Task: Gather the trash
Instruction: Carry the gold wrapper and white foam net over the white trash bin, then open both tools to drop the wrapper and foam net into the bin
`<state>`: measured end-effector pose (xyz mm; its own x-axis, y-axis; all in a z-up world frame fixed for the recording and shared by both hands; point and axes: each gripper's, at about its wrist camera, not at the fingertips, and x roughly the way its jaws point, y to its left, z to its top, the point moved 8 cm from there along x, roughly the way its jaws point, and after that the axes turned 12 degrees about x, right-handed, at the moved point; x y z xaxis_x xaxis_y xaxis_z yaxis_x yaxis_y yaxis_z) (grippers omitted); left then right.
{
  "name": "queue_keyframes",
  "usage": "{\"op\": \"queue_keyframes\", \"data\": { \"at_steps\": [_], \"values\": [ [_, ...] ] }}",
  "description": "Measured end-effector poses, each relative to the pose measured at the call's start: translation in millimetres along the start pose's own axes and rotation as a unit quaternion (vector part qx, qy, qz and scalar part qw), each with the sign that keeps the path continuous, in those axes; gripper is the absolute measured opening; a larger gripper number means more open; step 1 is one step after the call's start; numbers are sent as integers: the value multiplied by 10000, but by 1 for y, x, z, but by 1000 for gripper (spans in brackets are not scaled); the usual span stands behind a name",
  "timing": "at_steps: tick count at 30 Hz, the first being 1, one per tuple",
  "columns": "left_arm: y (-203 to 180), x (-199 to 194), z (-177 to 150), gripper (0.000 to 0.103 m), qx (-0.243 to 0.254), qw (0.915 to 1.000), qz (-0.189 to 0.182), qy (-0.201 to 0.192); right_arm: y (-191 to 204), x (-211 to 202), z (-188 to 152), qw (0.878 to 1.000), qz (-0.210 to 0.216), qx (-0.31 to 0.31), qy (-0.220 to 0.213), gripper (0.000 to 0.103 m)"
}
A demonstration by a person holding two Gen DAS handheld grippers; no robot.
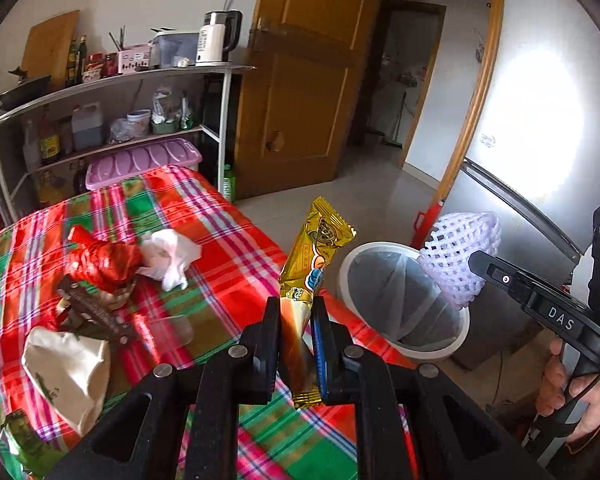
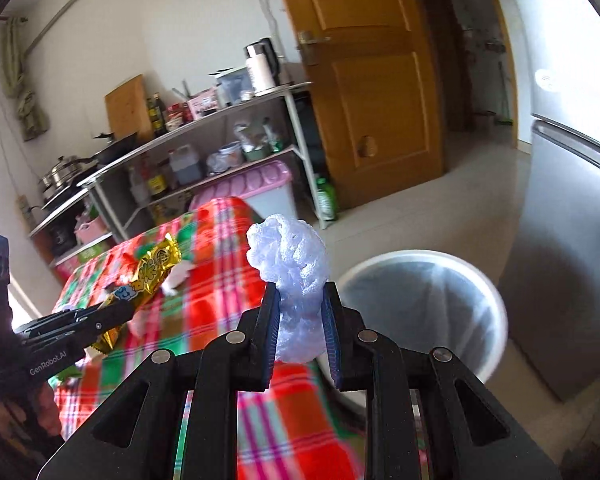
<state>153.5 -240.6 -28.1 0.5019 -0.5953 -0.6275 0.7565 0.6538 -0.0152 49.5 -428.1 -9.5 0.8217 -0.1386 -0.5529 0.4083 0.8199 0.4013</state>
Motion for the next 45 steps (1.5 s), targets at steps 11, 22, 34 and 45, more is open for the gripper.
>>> {"op": "queue_keyframes", "data": {
  "at_steps": [11, 22, 34, 45],
  "values": [
    [-73, 67, 13, 15, 289, 9968, -679, 297, -82, 6, 1, 9973, -666, 258, 140, 22],
    [-111, 122, 1, 15, 413, 9909, -964, 846, -124, 39, -15, 9927, -1040, 231, 567, 22],
    [-122, 157, -5, 35, 447, 9883, -914, 1134, -142, 68, -22, 9875, -1354, 130, 795, 39],
    [-120, 153, -5, 41, 393, 9894, -870, 1098, -146, 64, -24, 9870, -1398, 205, 761, 57]
  ]
}}
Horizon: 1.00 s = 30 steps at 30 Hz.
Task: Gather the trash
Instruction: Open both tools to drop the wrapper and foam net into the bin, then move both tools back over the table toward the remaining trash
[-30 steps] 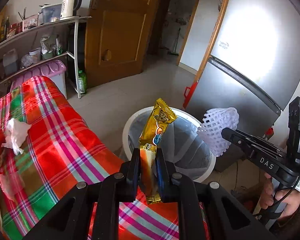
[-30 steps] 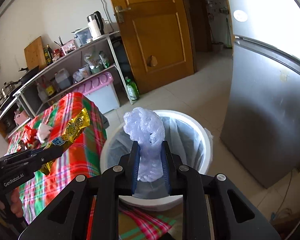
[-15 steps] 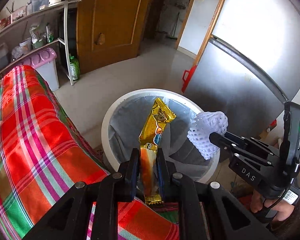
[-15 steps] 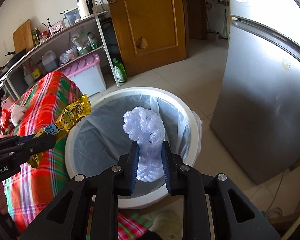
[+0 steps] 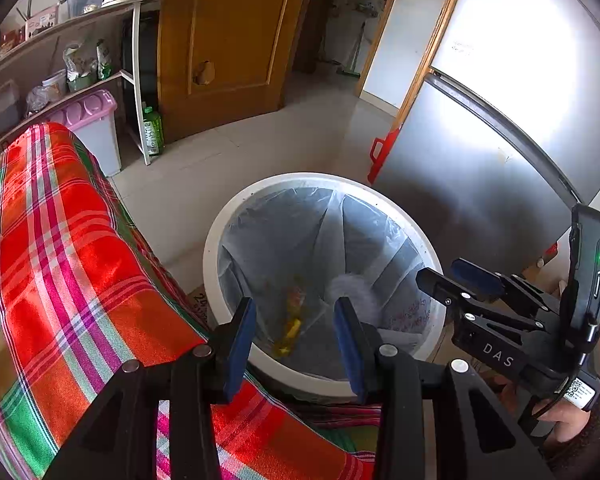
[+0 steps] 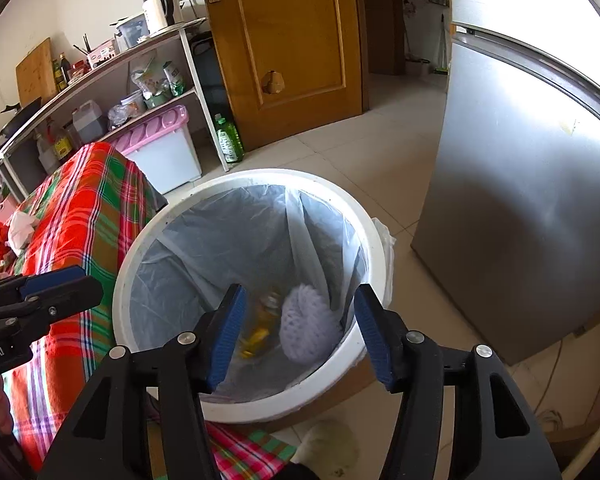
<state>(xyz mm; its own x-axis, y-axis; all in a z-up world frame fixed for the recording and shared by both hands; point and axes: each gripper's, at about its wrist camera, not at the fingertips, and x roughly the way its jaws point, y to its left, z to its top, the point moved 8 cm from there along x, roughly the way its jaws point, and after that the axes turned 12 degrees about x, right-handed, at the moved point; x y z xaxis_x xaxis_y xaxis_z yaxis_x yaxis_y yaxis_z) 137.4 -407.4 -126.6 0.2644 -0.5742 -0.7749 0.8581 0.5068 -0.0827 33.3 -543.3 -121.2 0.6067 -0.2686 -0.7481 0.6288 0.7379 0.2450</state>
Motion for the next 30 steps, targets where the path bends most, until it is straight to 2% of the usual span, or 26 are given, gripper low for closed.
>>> {"op": "queue_keyframes", "data": {
  "at_steps": [6, 10, 15, 20, 23, 30],
  "values": [
    [0, -17, 0, 42, 3, 9998, 56, -170, 8, -23, 3, 9997, 14, 13, -238, 57],
    [7, -37, -3, 49, -68, 9994, 158, -293, 18, -40, 5, 9992, 23, 11, -405, 57],
    [27, -74, -9, 50, -253, 9975, 365, -555, 39, -67, 9, 9972, 272, 23, -691, 57],
    [48, -115, -19, 57, -433, 9937, 591, -853, 82, -88, 5, 9940, 696, -205, -818, 57],
    [62, -140, -30, 58, -478, 9901, 882, -980, 111, -94, -4, 9914, 954, -418, -797, 57],
    [111, -191, -72, 62, -923, 9794, 1424, -1090, 179, -93, -28, 9830, 1501, -904, -552, 57]
  ]
}}
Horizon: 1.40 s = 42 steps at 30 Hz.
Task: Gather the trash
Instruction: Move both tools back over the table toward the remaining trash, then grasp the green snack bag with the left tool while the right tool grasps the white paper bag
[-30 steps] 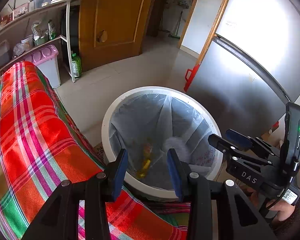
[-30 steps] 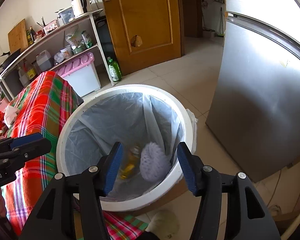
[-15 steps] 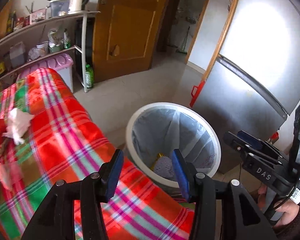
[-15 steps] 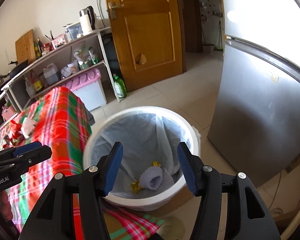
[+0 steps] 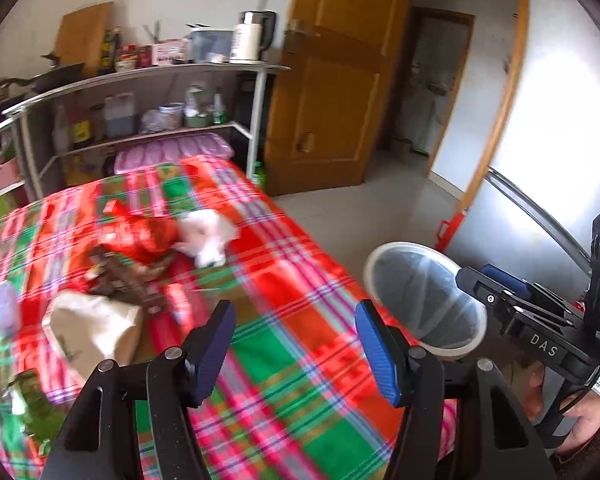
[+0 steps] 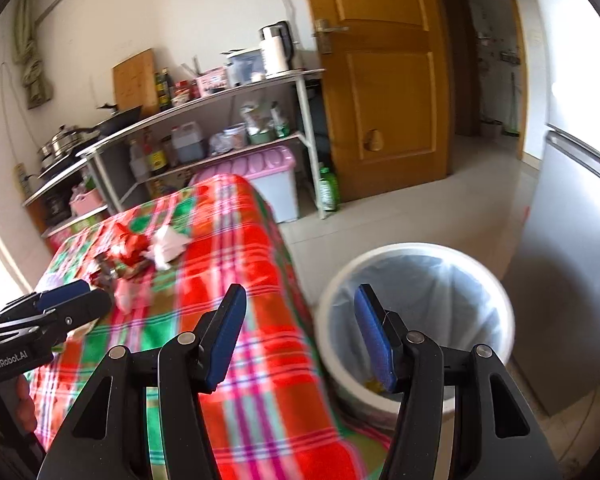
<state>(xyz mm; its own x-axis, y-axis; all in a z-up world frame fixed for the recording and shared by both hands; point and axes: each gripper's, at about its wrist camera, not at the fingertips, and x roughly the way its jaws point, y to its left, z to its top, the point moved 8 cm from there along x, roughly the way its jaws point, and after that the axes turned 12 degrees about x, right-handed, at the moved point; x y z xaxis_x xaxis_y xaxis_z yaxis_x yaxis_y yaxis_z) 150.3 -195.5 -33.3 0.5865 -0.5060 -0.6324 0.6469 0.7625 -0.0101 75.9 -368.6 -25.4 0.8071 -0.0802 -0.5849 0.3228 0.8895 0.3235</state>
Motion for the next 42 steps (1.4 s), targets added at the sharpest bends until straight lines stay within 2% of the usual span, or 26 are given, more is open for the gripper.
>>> {"op": "queue_keyframes", "data": {
  "at_steps": [3, 7, 10, 16, 27, 42],
  "values": [
    [32, -18, -10, 62, -215, 9995, 229, -20, 32, 9, -9, 9992, 324, -200, 147, 57],
    [74, -42, -28, 69, -430, 9967, 690, -9, 76, 24, -24, 9960, 686, -436, 380, 57],
    [103, -53, -46, 70, -620, 9934, 956, 110, 108, 37, -36, 9910, 1016, -596, 631, 57],
    [147, -73, -81, 71, -1098, 9849, 1318, 230, 158, 55, -60, 9820, 1345, -931, 940, 57],
    [180, -86, -111, 75, -1445, 9799, 1341, 309, 206, 84, -77, 9711, 1560, -1307, 1249, 57],
    [189, -61, -125, 75, -1613, 9788, 1090, 643, 260, 134, -78, 9506, 1922, -1818, 1625, 57]
  ]
}}
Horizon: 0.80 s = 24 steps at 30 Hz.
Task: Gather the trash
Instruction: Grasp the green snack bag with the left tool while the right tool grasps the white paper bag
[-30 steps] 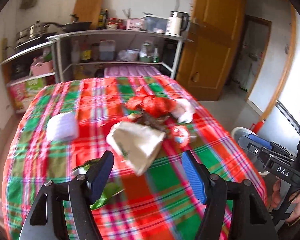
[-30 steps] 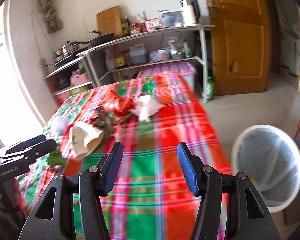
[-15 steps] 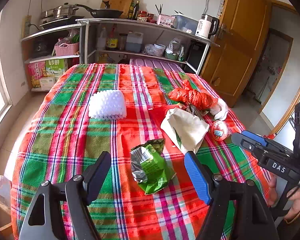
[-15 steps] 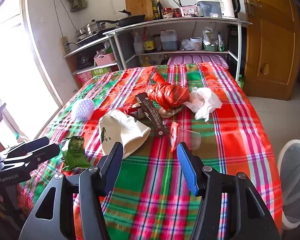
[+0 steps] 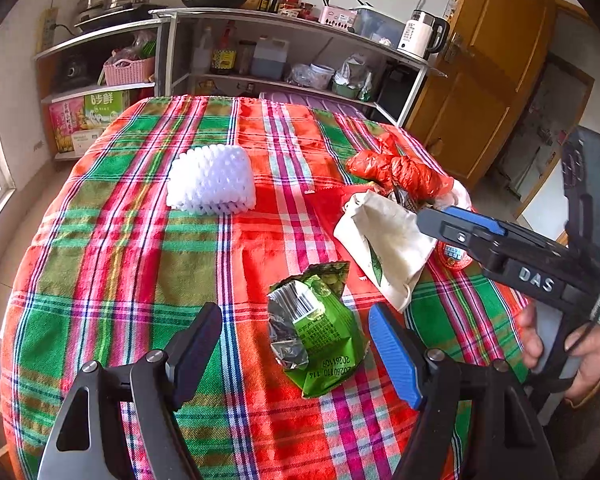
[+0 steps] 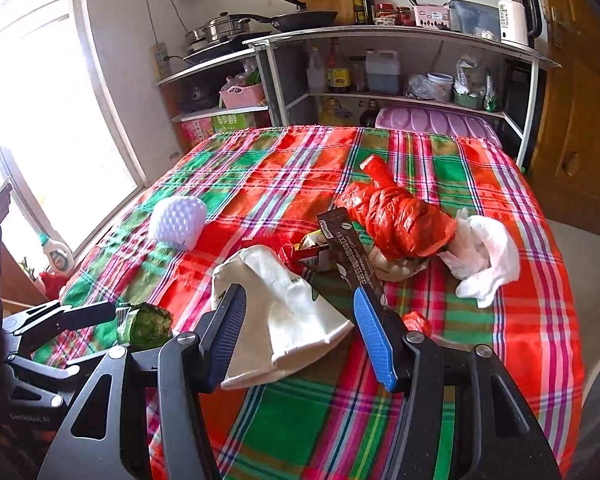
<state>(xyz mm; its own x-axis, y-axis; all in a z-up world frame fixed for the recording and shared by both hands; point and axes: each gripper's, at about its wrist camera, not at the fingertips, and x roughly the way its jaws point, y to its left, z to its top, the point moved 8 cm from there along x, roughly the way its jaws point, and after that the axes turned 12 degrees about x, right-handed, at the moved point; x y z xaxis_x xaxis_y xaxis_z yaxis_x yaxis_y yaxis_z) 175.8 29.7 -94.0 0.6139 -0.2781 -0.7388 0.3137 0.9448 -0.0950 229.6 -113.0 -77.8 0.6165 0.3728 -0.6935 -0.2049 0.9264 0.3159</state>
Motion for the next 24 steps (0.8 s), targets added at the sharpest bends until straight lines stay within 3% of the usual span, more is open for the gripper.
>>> {"op": "queue_keyframes", "data": {
  "at_steps": [9, 17, 19, 21, 24],
  "values": [
    [5, 15, -3, 75, -124, 9997, -35, 191, 1, 22, -5, 9980, 395, 51, 488, 57],
    [8, 18, -6, 75, -196, 9995, 21, 234, 2, 16, -17, 9961, 600, 126, 637, 57],
    [9, 18, -5, 75, -179, 9996, 67, 206, 1, 15, -19, 9962, 572, 164, 644, 48],
    [11, 17, -5, 75, -243, 9995, 87, 178, -1, 15, -20, 9961, 534, 220, 670, 33],
    [13, 15, -5, 65, -324, 9994, 51, 119, -1, 15, -26, 9954, 565, 239, 735, 30]
  ]
}}
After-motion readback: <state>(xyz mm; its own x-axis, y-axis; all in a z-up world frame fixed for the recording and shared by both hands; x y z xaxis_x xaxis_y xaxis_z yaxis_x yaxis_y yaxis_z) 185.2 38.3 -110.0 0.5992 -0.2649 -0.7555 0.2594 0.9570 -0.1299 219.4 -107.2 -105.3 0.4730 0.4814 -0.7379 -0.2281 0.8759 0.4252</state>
